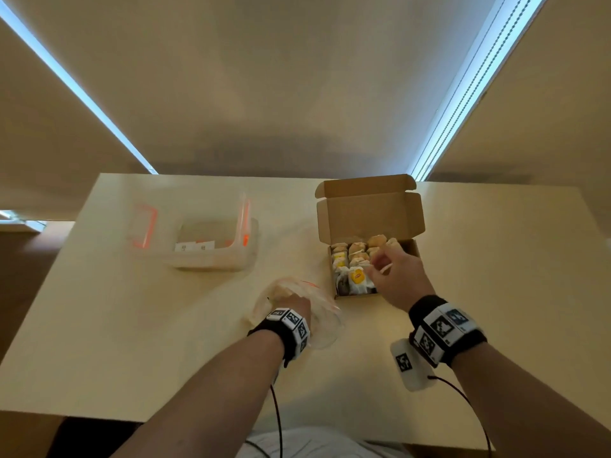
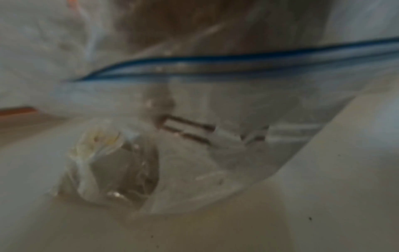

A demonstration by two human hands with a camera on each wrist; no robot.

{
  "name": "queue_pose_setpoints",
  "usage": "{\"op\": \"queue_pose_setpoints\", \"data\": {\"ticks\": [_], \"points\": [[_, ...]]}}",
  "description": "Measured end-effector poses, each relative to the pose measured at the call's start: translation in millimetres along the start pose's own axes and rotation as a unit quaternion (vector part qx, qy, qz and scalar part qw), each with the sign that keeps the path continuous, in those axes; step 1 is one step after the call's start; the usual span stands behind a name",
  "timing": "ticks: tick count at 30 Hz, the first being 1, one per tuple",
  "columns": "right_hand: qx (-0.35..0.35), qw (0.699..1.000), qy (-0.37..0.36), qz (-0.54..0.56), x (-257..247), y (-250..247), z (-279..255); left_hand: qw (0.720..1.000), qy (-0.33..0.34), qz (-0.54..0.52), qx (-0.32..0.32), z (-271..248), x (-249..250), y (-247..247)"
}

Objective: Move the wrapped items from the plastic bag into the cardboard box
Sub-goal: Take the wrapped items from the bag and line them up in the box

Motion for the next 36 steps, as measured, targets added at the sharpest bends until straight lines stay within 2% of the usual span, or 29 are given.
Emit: {"op": "queue_pose_setpoints", "data": {"ticks": [2,5,8,11,14,19,22,29,33,36], "points": [[-0.059,0.998,0.009,0.005,-15.6,16.8,-13.6,1.000,-0.021,0.008,0.019,3.5,-2.8,0.8],[-0.187,0.981,0.043,-0.022,-27.2,61.5,-31.8,0.996,-0.073,0.011,0.053,2.7,-12.4,-5.8],[-0.229,0.972,0.037,-0.045,-32.3,92.5,-38.6,0.993,-0.099,0.059,0.008,-1.1,-23.8,7.1],[-0.219,0.975,0.007,-0.032,-42.2,97.8,-40.2,0.997,-0.057,0.052,-0.010,-2.0,-23.0,11.7],[-0.192,0.980,-0.024,-0.034,-51.3,91.7,-38.7,0.997,-0.060,0.020,0.039,-1.4,-30.4,3.5],[-0.120,0.992,-0.031,-0.006,-50.5,70.1,-28.9,0.995,-0.038,0.026,0.085,-3.1,-39.8,-4.3],[-0.096,0.994,-0.044,0.000,-50.6,63.9,-28.4,0.997,-0.004,0.004,0.072,-9.3,-40.3,-3.1],[-0.090,0.993,-0.075,-0.013,-56.4,65.6,-34.9,0.995,0.022,0.064,0.069,-20.6,-38.1,0.4],[-0.104,0.991,-0.071,-0.033,-52.7,63.2,-34.7,0.995,0.040,0.029,0.083,-20.7,-40.7,-5.5],[-0.107,0.991,-0.066,-0.035,-51.2,64.6,-34.4,0.998,0.049,0.005,0.049,-17.1,-43.9,-6.6]]}}
Point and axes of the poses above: each hand's wrist, its own z-axis towards the middle knuckle, its own y-axis out of the palm, x = y × z, the point moved 8 cm from there along z, towards the middle knuckle, and after that the axes turned 9 degrees about z, right-handed, at the moved point
